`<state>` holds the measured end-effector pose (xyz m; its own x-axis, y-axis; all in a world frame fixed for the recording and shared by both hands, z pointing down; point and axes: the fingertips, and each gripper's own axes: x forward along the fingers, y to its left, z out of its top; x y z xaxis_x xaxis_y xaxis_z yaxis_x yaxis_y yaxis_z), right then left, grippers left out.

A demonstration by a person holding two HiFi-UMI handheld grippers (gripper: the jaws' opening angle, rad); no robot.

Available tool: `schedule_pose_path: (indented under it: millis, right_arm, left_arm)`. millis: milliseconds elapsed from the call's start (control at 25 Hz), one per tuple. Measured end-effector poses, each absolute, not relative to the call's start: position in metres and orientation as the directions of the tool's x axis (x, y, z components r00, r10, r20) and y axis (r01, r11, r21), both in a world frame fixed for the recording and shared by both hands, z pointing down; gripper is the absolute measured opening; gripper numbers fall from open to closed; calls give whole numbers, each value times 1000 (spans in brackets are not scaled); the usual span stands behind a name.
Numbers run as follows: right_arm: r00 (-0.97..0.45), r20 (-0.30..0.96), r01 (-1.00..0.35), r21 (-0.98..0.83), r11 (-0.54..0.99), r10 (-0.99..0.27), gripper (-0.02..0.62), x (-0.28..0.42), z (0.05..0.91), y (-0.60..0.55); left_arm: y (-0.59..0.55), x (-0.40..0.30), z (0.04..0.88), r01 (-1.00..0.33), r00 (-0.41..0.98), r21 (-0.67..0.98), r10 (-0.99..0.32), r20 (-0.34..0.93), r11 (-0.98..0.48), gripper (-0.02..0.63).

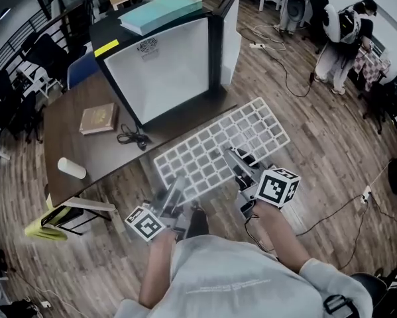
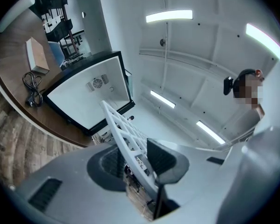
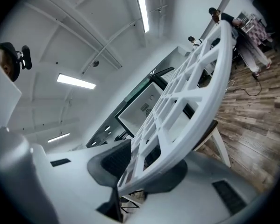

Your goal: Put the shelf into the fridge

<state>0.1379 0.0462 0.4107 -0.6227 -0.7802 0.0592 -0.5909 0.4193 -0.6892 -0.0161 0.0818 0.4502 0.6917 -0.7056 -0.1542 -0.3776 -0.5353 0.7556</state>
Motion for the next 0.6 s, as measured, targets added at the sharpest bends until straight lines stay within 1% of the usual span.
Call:
schedule_pose_path:
  millis: [200, 600]
  right_arm:
    - [-636, 96, -579, -715, 391, -766, 89, 122, 419, -19]
    - [-717, 83, -492, -764, 418, -692, 91, 63, 445, -145]
  left_arm:
    - [20, -32, 454, -403, 678, 769, -726, -113, -496, 112]
    - [-88, -87, 468, -496, 611, 762, -791, -35, -417, 112]
